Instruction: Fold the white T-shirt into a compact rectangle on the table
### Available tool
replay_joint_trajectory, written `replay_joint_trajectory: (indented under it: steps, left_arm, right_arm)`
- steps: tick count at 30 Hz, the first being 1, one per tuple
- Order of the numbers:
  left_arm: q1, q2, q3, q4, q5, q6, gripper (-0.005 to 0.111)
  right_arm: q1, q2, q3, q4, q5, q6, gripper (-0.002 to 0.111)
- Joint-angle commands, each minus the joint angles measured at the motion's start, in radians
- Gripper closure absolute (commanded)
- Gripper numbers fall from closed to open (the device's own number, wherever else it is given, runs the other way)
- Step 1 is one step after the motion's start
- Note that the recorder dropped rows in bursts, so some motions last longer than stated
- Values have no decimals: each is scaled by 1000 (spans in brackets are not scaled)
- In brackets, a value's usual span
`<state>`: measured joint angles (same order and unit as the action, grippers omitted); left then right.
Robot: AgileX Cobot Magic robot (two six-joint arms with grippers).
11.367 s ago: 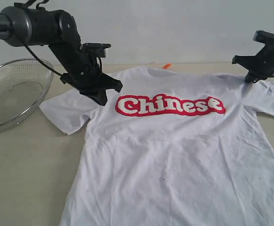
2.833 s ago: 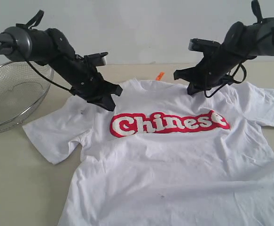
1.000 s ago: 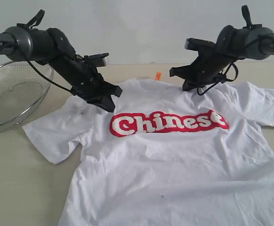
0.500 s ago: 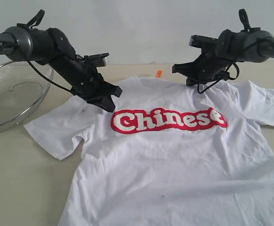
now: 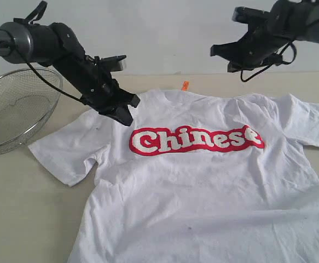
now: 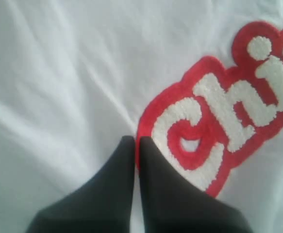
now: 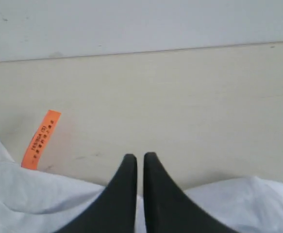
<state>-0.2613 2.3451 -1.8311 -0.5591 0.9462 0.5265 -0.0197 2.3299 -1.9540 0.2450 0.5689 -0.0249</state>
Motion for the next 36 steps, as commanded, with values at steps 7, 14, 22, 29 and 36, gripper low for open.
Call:
replay_joint_trajectory:
  steps: [7, 14, 22, 29, 36]
  left_arm:
    - [7, -17, -8, 3, 47, 5, 102]
    - [7, -17, -8, 3, 0, 5, 102]
    - [7, 39, -8, -1, -24, 5, 102]
    - [7, 98, -8, -1, -61, 13, 102]
    - [7, 163, -91, -4, -47, 13, 102]
  right_arm:
    - [-125, -14, 44, -97, 192, -59, 108]
    - [-110, 12, 92, -53, 138, -84, 108]
    - [-107, 83, 92, -34, 101, -86, 108]
    - [-107, 90, 92, -34, 26, -86, 108]
    - [-107, 140, 39, -34, 27, -86, 108]
